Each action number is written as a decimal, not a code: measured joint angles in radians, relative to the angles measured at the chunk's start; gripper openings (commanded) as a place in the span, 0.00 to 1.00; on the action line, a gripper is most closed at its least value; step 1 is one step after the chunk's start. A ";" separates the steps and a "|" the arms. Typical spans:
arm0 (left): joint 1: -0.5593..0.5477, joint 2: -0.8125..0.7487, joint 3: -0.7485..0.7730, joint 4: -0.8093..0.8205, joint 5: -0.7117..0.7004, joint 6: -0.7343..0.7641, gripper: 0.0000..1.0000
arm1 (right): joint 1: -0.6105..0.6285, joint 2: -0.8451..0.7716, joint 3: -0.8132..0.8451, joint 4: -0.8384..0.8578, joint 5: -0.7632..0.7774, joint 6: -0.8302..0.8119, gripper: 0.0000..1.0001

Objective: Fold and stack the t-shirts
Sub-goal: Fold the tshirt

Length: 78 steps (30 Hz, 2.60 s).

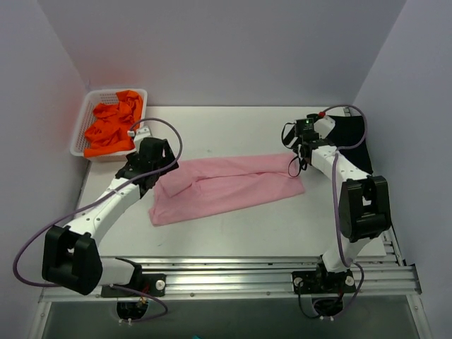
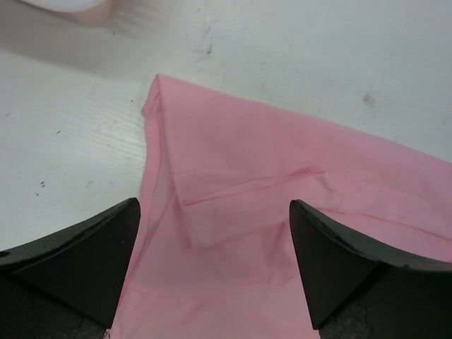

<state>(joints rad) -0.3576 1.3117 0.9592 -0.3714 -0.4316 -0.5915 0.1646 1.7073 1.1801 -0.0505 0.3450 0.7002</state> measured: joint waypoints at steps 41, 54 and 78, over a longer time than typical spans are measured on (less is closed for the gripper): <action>0.089 0.509 0.105 0.301 0.648 0.023 0.50 | 0.057 0.032 -0.020 0.040 0.043 -0.020 1.00; 0.058 0.582 0.143 0.296 0.645 0.068 0.04 | 0.052 0.042 -0.035 0.050 0.036 -0.021 1.00; -0.500 0.345 0.275 -0.278 -0.281 -0.154 0.94 | 0.051 0.013 -0.093 0.066 0.032 -0.021 1.00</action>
<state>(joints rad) -0.8574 1.6566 1.2346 -0.6498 -0.7124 -0.7452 0.2157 1.7203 1.0874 0.0158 0.3767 0.6796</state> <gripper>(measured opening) 0.927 0.996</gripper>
